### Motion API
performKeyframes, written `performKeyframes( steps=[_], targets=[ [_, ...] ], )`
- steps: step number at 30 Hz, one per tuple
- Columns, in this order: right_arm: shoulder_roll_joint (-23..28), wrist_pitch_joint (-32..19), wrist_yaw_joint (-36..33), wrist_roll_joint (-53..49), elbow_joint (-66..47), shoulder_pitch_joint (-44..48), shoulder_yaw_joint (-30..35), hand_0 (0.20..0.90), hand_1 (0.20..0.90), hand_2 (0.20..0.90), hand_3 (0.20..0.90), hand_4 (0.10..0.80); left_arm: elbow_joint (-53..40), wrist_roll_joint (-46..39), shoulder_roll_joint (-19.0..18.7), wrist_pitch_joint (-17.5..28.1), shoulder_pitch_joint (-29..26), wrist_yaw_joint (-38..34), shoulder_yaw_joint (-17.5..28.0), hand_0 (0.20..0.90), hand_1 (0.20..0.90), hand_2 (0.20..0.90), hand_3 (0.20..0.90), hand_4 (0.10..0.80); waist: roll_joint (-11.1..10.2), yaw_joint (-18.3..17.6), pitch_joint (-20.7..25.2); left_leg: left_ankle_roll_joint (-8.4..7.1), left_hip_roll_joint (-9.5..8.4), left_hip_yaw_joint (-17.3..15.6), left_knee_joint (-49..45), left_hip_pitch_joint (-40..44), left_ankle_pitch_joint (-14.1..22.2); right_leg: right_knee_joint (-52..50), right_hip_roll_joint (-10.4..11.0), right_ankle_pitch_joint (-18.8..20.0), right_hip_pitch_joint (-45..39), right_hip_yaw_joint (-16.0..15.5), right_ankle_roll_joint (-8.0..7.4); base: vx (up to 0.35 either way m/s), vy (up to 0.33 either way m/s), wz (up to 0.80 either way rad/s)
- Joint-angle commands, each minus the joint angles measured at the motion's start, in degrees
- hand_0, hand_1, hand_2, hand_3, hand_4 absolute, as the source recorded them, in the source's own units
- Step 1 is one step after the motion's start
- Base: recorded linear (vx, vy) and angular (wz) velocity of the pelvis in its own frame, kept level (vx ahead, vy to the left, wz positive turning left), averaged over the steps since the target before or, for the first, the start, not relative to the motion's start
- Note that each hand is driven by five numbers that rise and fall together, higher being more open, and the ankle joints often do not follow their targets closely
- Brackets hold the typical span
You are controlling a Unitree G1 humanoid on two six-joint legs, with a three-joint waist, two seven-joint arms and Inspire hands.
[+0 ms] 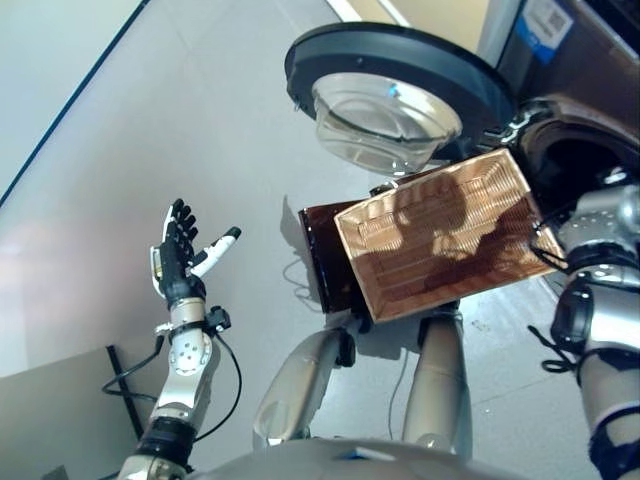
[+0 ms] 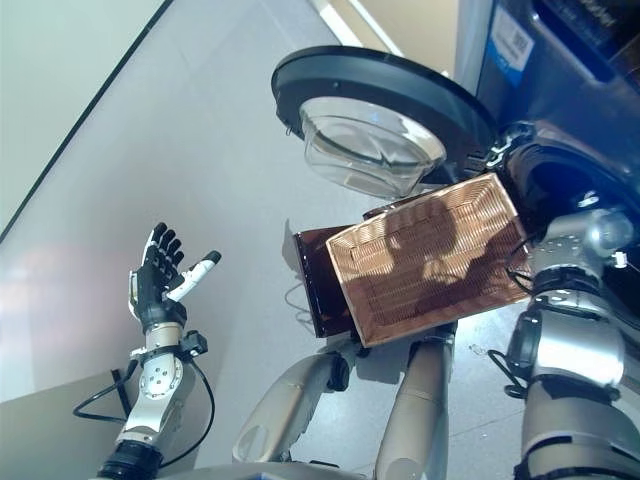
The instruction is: Pick up the clothes and place them into the washing machine
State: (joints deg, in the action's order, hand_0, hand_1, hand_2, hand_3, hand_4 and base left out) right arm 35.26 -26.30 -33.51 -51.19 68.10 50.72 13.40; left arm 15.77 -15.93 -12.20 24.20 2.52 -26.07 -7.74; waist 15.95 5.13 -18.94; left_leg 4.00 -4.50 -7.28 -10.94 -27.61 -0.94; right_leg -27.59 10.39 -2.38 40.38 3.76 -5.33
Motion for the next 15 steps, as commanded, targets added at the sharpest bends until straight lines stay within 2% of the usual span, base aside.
performKeyframes(
  steps=[1, 7, 8, 10, 11, 13, 14, 15],
  targets=[
    [-3.2, -2.3, 2.3, 2.9, -4.0, -4.2, -2.4, 0.900, 0.900, 0.900, 0.900, 0.800, -0.2, -0.9, -1.5, 3.7, -0.3, -0.3, 1.6, 0.900, 0.900, 0.900, 0.900, 0.800, -1.7, 1.5, 5.2, -3.91, 1.08, 2.5, -2.2, -3.5, 1.6, 5.5, -2.0, -0.9, -6.0, -3.1, 1.79, 0.025, -0.036, -0.02],
    [-13.3, -0.1, 4.9, 3.4, -4.1, -12.4, -3.6, 0.900, 0.900, 0.900, 0.900, 0.800, 4.8, -1.3, 0.1, 2.7, -0.8, 1.0, 1.2, 0.900, 0.900, 0.900, 0.900, 0.800, -4.2, 1.5, 6.0, -4.09, 1.08, 3.5, 1.6, 1.1, 0.1, 10.7, -1.5, 1.2, -12.0, -4.9, 1.11, 0.038, -0.032, 0.11],
    [-13.5, -0.1, 4.8, 3.5, -4.4, -12.8, -3.5, 0.900, 0.900, 0.900, 0.900, 0.800, 4.8, -1.2, -0.1, 2.7, -0.6, 1.0, 1.1, 0.900, 0.900, 0.900, 0.900, 0.800, -4.4, 1.4, 6.0, -4.10, 1.00, 3.6, 1.8, 1.6, 0.4, 10.8, -1.4, 0.8, -12.6, -5.1, 1.06, 0.050, -0.021, 0.06],
    [-16.8, 0.4, 6.1, 4.3, -5.9, -16.6, -4.7, 0.900, 0.900, 0.900, 0.900, 0.800, 7.7, 0.0, 0.0, 1.8, -1.0, 1.0, 1.5, 0.900, 0.900, 0.900, 0.900, 0.800, -6.0, 1.2, 6.6, -4.27, 1.13, 4.1, 3.5, 4.1, -0.2, 13.0, -1.0, 1.5, -15.7, -6.0, 0.68, 0.050, -0.014, 0.04],
    [-16.8, 0.4, 6.1, 4.3, -6.0, -16.7, -4.7, 0.900, 0.900, 0.900, 0.900, 0.800, 7.8, 0.0, -0.1, 1.8, -1.0, 1.0, 1.5, 0.900, 0.900, 0.900, 0.900, 0.800, -6.0, 1.2, 6.6, -4.26, 1.17, 4.1, 3.7, 4.1, -0.6, 13.3, -1.1, 1.9, -15.8, -6.1, 0.72, 0.035, -0.012, 0.05],
    [-19.6, 2.0, 7.7, 5.6, -5.1, -20.2, -6.6, 0.900, 0.900, 0.900, 0.900, 0.800, 11.7, 1.1, 0.0, 0.8, -1.3, 1.3, 1.5, 0.900, 0.900, 0.900, 0.900, 0.800, -7.8, 1.1, 7.5, -4.36, 1.23, 4.5, 5.1, 6.7, -0.9, 15.7, -1.0, 2.4, -19.3, -7.1, 0.42, 0.067, -0.015, 0.01],
    [-19.7, 2.0, 7.6, 5.6, -5.2, -20.4, -6.6, 0.900, 0.900, 0.900, 0.900, 0.800, 11.8, 1.1, -0.1, 0.8, -1.2, 1.3, 1.5, 0.900, 0.900, 0.900, 0.900, 0.800, -7.8, 1.0, 7.4, -4.36, 1.22, 4.6, 5.3, 7.0, -1.0, 16.0, -1.0, 2.5, -19.6, -7.1, 0.41, 0.106, -0.046, 0.12],
    [-21.3, 3.4, 8.9, 7.2, -5.0, -23.2, -7.8, 0.900, 0.900, 0.900, 0.900, 0.800, 15.2, 1.9, -0.2, 0.3, -1.6, 1.6, 1.9, 0.900, 0.900, 0.900, 0.900, 0.800, -9.3, 0.8, 8.2, -4.41, 1.40, 4.9, 6.1, 8.8, -1.1, 17.3, -0.9, 2.8, -21.8, -7.8, 0.12, 0.089, -0.041, 0.15]
  ],
)
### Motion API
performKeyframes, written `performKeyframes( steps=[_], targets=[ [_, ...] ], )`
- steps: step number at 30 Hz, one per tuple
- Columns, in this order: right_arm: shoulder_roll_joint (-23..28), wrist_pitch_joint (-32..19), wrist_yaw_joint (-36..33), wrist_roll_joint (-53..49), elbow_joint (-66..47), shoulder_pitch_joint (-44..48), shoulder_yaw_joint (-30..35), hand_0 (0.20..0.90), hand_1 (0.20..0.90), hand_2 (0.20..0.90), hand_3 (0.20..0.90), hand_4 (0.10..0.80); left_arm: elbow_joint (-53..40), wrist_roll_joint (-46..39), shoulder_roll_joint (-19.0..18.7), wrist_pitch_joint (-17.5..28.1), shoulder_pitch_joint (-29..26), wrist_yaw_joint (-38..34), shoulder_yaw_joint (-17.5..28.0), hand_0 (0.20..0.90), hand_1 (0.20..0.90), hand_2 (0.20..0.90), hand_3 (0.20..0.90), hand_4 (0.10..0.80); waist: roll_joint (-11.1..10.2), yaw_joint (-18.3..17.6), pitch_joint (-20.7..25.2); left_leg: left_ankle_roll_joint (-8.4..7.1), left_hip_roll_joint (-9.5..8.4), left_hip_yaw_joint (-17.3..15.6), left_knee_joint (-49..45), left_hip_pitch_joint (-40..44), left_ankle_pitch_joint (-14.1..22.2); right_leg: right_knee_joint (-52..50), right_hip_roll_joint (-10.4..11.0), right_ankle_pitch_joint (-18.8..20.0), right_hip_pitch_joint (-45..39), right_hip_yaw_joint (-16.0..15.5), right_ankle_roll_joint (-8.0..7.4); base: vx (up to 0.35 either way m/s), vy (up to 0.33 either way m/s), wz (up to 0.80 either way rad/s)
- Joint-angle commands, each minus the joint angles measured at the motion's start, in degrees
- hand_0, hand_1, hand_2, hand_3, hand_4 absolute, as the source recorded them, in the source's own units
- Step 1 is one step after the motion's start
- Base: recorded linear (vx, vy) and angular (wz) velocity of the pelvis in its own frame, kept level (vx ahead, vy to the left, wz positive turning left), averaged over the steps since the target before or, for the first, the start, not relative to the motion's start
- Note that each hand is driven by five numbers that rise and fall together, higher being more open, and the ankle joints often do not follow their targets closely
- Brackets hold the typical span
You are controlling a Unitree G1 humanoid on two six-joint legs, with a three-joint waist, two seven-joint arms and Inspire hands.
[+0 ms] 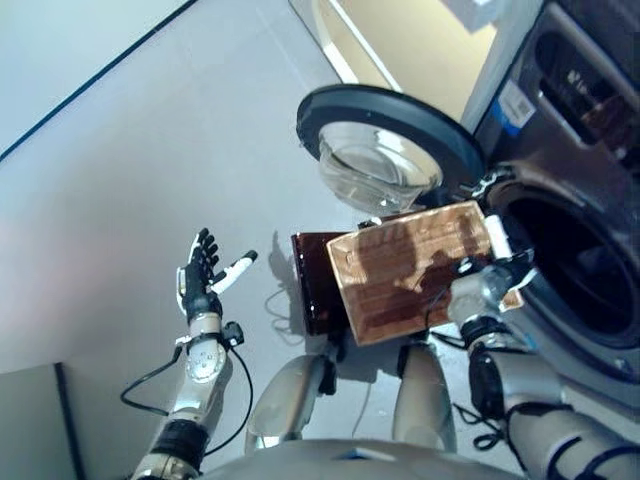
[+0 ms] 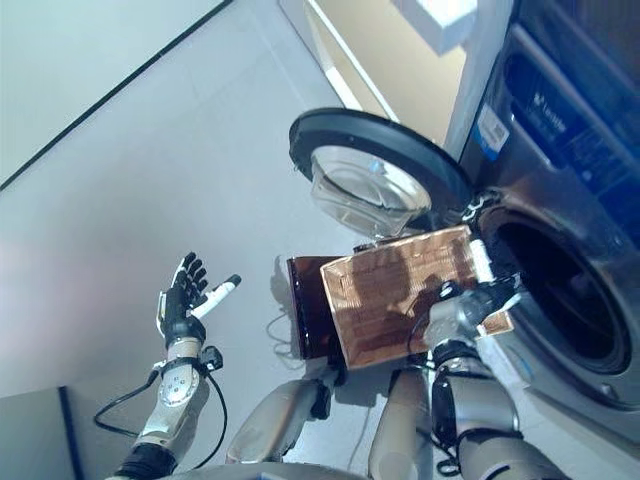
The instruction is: Pick up the clothes and place them into the washing machine
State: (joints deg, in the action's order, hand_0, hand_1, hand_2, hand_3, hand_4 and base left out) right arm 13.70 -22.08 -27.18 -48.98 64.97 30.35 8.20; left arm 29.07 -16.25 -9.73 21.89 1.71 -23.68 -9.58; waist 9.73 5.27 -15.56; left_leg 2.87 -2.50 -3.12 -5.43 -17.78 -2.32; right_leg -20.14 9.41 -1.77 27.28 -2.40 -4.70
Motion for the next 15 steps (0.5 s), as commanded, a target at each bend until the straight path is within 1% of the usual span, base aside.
performKeyframes(
  steps=[1, 3, 5, 7, 8, 9, 10, 11, 12, 13, 14, 15],
  targets=[
    [-1.1, -1.0, 3.0, 5.7, -4.0, -4.8, -3.2, 0.900, 0.900, 0.900, 0.900, 0.800, 2.6, 2.0, -2.5, 2.5, -0.7, -0.8, 4.1, 0.900, 0.900, 0.900, 0.900, 0.800, -3.7, 0.5, 5.3, -3.35, -0.36, 0.8, 0.9, -0.3, 0.3, 10.5, 0.1, 2.2, -9.6, -1.9, -0.59, 0.124, -0.060, 0.14],
    [-2.8, -0.8, 4.0, 6.4, -6.2, -9.2, -2.8, 0.900, 0.900, 0.900, 0.900, 0.800, 5.9, 2.9, -2.7, 1.9, -0.2, -0.5, 4.6, 0.900, 0.900, 0.900, 0.900, 0.800, -5.4, -0.4, 6.5, -3.47, -0.12, 1.2, 1.8, 1.9, 0.4, 12.0, 0.0, 2.3, -12.2, -2.5, -0.79, 0.111, -0.045, 0.00],
    [-3.5, -0.2, 5.1, 8.0, -7.3, -12.4, -3.1, 0.900, 0.900, 0.900, 0.900, 0.800, 9.0, 3.2, -2.4, 1.2, 0.2, 0.1, 4.9, 0.900, 0.900, 0.900, 0.900, 0.800, -6.6, -1.0, 7.6, -3.57, 0.13, 1.4, 2.5, 3.8, 0.7, 13.3, -0.1, 2.4, -14.4, -3.2, -0.97, 0.101, -0.035, 0.11],
    [-3.2, 1.3, 6.5, 9.7, -5.4, -15.4, -3.0, 0.900, 0.900, 0.900, 0.900, 0.800, 12.3, 4.3, -2.5, 0.6, 0.4, 0.8, 4.9, 0.900, 0.900, 0.900, 0.900, 0.800, -7.7, -1.5, 9.0, -3.68, 0.37, 1.5, 3.1, 5.4, 0.8, 14.3, -0.3, 2.7, -16.1, -3.6, -1.11, 0.073, -0.023, 0.06],
    [-3.0, 3.0, 7.3, 12.5, -3.5, -16.6, -3.9, 0.900, 0.900, 0.900, 0.900, 0.800, 14.6, 4.5, -2.4, 0.0, 0.5, 1.4, 5.1, 0.900, 0.900, 0.900, 0.900, 0.800, -8.3, -1.7, 9.7, -3.77, 0.53, 1.4, 3.4, 6.2, 0.8, 14.9, -0.2, 2.9, -16.9, -3.7, -1.23, 0.062, -0.024, 0.07],
    [-2.9, 3.9, 8.1, 13.1, -2.3, -17.9, -4.1, 0.900, 0.900, 0.900, 0.900, 0.800, 17.2, 4.9, -2.5, -0.4, 0.5, 1.9, 5.2, 0.900, 0.900, 0.900, 0.900, 0.800, -8.8, -1.8, 10.5, -3.80, 0.63, 1.3, 3.9, 7.0, 0.9, 15.6, -0.3, 3.1, -17.6, -3.8, -1.36, 0.075, -0.028, 0.08],
    [-3.1, 4.3, 8.4, 13.9, -2.3, -19.2, -3.8, 0.900, 0.900, 0.900, 0.900, 0.800, 18.9, 4.7, -2.6, -0.4, 0.6, 2.4, 5.4, 0.900, 0.900, 0.900, 0.900, 0.800, -9.2, -2.0, 11.2, -3.80, 0.70, 1.1, 4.4, 8.0, 0.9, 16.3, -0.4, 3.5, -18.6, -3.8, -1.45, 0.062, -0.027, 0.01],
    [-2.7, 5.8, 8.9, 18.1, 0.0, -20.4, -4.5, 0.900, 0.900, 0.900, 0.900, 0.800, 22.6, 4.6, -2.3, -1.3, 0.5, 3.4, 5.7, 0.900, 0.900, 0.900, 0.900, 0.800, -9.6, -2.3, 12.0, -3.89, 0.86, 0.9, 4.7, 8.7, 0.9, 16.9, -0.4, 3.9, -19.2, -3.7, -1.63, 0.037, -0.013, -0.05],
    [-2.7, 5.8, 8.9, 18.2, 0.1, -20.3, -4.5, 0.900, 0.900, 0.900, 0.900, 0.800, 22.8, 4.6, -2.3, -1.2, 0.4, 3.4, 5.7, 0.900, 0.900, 0.900, 0.900, 0.800, -9.6, -2.3, 12.0, -3.89, 0.86, 0.9, 4.8, 8.8, 0.9, 17.1, -0.4, 4.0, -19.4, -3.7, -1.64, 0.044, -0.021, -0.07],
    [-2.5, 7.2, 9.1, 22.9, 0.9, -23.0, -5.3, 0.900, 0.900, 0.900, 0.900, 0.800, 26.6, 5.9, -2.6, -1.5, 0.6, 4.3, 5.6, 0.900, 0.900, 0.900, 0.900, 0.800, -10.4, -2.6, 13.4, -3.94, 0.98, 0.5, 5.4, 10.0, 1.1, 18.3, -0.5, 4.7, -20.4, -3.5, -1.81, 0.042, -0.017, -0.09],
    [-2.5, 7.2, 9.0, 23.0, 0.9, -23.1, -5.3, 0.900, 0.900, 0.900, 0.900, 0.800, 26.6, 5.9, -2.6, -1.5, 0.6, 4.3, 5.6, 0.900, 0.900, 0.900, 0.900, 0.800, -10.4, -2.5, 13.4, -3.94, 0.99, 0.4, 5.4, 10.1, 1.1, 18.4, -0.5, 4.8, -20.5, -3.5, -1.81, 0.041, -0.027, -0.14],
    [-1.9, 8.5, 8.6, 28.4, 3.5, -24.2, -6.7, 0.900, 0.900, 0.900, 0.900, 0.800, 29.8, 6.9, -2.6, -2.0, 0.4, 5.1, 5.6, 0.900, 0.900, 0.900, 0.900, 0.800, -10.7, -2.6, 14.1, -4.08, 1.06, 0.3, 5.8, 10.8, 0.9, 19.2, -0.5, 5.4, -21.0, -3.4, -2.02, 0.013, -0.024, -0.14]
  ],
)
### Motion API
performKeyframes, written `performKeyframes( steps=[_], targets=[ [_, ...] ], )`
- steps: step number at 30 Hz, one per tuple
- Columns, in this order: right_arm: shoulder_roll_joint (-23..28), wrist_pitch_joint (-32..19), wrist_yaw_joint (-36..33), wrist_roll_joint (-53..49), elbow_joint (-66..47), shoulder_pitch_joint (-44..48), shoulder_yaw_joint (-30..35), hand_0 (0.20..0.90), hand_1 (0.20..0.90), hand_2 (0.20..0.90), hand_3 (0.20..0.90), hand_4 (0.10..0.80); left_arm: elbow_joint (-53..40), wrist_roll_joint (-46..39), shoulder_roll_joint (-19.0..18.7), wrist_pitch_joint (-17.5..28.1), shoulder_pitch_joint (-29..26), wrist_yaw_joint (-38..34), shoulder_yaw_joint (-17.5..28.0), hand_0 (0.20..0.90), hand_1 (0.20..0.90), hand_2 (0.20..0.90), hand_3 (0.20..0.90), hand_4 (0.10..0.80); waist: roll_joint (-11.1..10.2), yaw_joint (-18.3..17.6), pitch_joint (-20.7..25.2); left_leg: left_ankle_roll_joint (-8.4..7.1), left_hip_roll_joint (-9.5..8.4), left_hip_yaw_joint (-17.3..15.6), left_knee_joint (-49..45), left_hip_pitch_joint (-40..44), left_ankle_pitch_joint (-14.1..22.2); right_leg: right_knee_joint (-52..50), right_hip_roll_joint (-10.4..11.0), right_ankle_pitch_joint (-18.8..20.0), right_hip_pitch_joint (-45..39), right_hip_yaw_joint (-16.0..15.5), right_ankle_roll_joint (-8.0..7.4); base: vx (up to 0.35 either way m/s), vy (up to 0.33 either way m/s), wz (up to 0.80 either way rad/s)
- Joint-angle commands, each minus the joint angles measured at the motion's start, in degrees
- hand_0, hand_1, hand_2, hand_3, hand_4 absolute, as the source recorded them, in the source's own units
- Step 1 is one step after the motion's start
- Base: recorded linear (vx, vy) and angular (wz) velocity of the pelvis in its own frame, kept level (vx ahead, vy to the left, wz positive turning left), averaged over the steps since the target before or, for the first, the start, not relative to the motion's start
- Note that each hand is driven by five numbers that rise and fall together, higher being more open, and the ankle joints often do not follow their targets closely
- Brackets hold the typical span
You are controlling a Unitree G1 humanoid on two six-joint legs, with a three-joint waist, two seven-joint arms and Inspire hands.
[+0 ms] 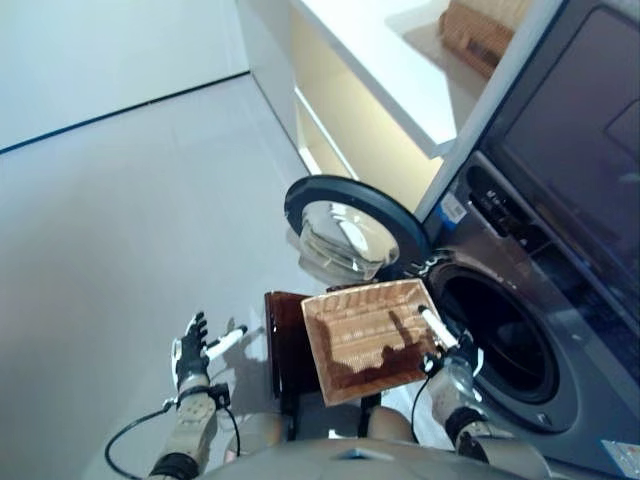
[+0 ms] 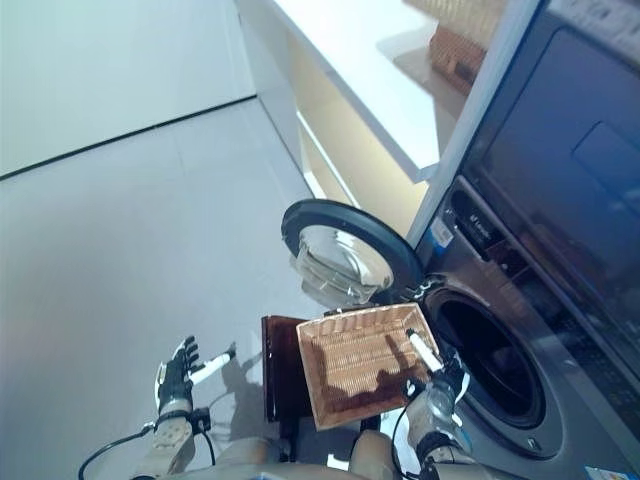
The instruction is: Pick up the clothes and place them into the washing machine
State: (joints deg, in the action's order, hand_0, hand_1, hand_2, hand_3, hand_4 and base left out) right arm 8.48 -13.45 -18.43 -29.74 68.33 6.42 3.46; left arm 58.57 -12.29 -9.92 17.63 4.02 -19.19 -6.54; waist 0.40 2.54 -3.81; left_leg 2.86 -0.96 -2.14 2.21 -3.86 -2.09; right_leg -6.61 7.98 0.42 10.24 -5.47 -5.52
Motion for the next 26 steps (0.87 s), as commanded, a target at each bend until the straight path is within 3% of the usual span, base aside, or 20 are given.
performKeyframes(
  steps=[1, 5, 9, 14, 26],
  targets=[
    [3.5, 0.6, 0.8, 13.1, 0.9, -2.2, -3.5, 0.900, 0.900, 0.900, 0.900, 0.800, 3.9, 1.9, -2.1, 1.8, -2.1, 1.9, 2.9, 0.900, 0.900, 0.900, 0.900, 0.800, -1.6, -0.2, 3.4, -4.16, -0.40, -1.1, -1.1, -2.1, 0.6, 6.9, 0.9, 3.6, -4.9, -0.1, -1.37, 0.013, -0.024, -0.12],
    [4.0, 3.2, 0.5, 24.1, 3.8, -5.0, -7.0, 0.900, 0.900, 0.900, 0.900, 0.800, 8.7, 2.0, -2.1, 0.7, -2.4, 4.8, 2.7, 0.900, 0.900, 0.900, 0.900, 0.800, -1.9, -0.9, 4.3, -4.42, 0.12, -1.5, 1.0, 0.2, -0.4, 6.3, 0.4, 3.2, -6.1, -0.2, -1.25, 0.014, -0.035, -0.08],
    [4.0, 6.5, -1.8, 38.5, 8.7, -8.3, -11.3, 0.900, 0.900, 0.900, 0.900, 0.800, 13.7, 8.6, -1.8, -1.5, -2.9, 6.0, 0.4, 0.900, 0.900, 0.900, 0.900, 0.800, -2.0, -1.8, 5.4, -4.09, 0.30, -1.4, 0.1, 2.5, 0.4, 5.6, 0.0, 2.3, -8.5, 0.0, -1.15, 0.004, -0.031, 0.01],
    [3.8, 9.6, 1.0, 42.7, 15.6, -9.7, -11.2, 0.900, 0.900, 0.900, 0.900, 0.800, 14.8, 12.0, 0.0, -3.2, -2.3, 9.6, -1.3, 0.900, 0.900, 0.900, 0.900, 0.800, -1.4, -2.2, 7.0, -3.98, 0.86, -1.3, -0.1, 4.8, 1.4, 5.5, -0.1, 1.5, -10.7, -0.1, -1.01, 0.022, -0.026, -0.06],
    [5.2, 10.4, -0.1, 41.3, 16.7, -6.5, -9.7, 0.900, 0.900, 0.900, 0.900, 0.800, 13.5, 12.7, 2.4, -4.1, -1.5, 11.4, -5.0, 0.900, 0.900, 0.900, 0.900, 0.800, -0.4, -2.1, 8.1, -3.94, 1.11, -0.4, 0.2, 6.1, 1.8, 6.2, -0.3, 0.9, -12.4, -0.6, -0.79, 0.004, -0.003, 0.03]
  ],
)
